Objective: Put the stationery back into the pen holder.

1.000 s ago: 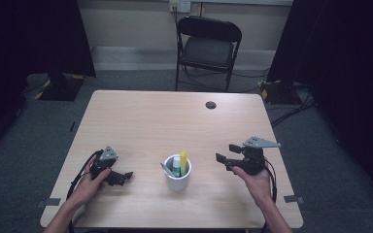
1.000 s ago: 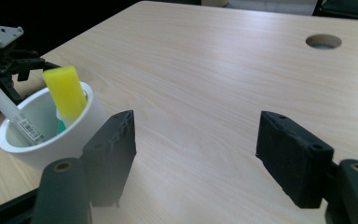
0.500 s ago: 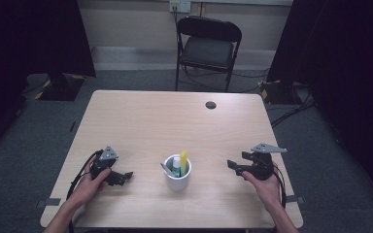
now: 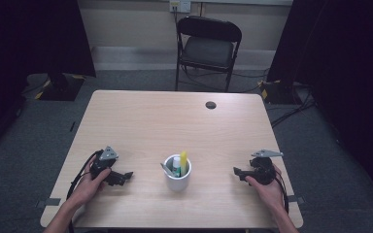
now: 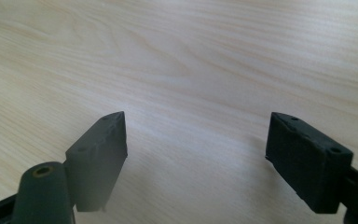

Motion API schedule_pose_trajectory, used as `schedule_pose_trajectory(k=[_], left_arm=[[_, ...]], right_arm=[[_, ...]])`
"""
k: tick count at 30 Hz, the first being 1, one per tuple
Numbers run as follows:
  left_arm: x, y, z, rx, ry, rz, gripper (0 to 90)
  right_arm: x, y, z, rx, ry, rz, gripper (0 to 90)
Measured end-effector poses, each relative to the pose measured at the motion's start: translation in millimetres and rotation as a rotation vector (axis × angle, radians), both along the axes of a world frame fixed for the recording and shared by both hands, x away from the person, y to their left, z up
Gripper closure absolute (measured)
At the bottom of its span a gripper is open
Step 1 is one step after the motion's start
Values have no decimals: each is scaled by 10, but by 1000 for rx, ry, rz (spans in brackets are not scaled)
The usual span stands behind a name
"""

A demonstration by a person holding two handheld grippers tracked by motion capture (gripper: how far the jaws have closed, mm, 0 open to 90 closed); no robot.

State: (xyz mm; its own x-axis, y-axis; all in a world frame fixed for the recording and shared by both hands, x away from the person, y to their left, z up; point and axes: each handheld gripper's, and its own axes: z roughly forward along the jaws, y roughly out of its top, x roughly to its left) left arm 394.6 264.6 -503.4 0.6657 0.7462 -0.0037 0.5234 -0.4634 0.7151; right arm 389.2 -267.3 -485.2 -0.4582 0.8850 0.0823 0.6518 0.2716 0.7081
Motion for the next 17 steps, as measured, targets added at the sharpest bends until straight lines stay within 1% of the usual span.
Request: schedule_pose_trajectory(k=[1,3,5,6,7,9,10,17], left_arm=[[0,0,0,0,0,0,0],[0,0,0,0,0,0,0],[0,0,0,0,0,0,0],[0,0,0,0,0,0,0],[0,0,0,1,0,0,0],[-1,0,0,0,0,0,0],[0,-1,0,0,0,1,0],[0,0,0,1,0,0,0]], right_arm=[[2,-11,-13,-3,9,-4,196],[2,-29,-55,-40,21,-9,179],[-12,-32,-72,-68,-2,-16,179],[-18,-34,-78,-72,-10,-16,176],[-31,-27,-101,-87,-33,-20,155],[-52,-19,-143,-68,-68,-26,135],[-56,-24,-149,-67,-73,-26,135],[-86,-2,-149,-71,-75,-63,136]])
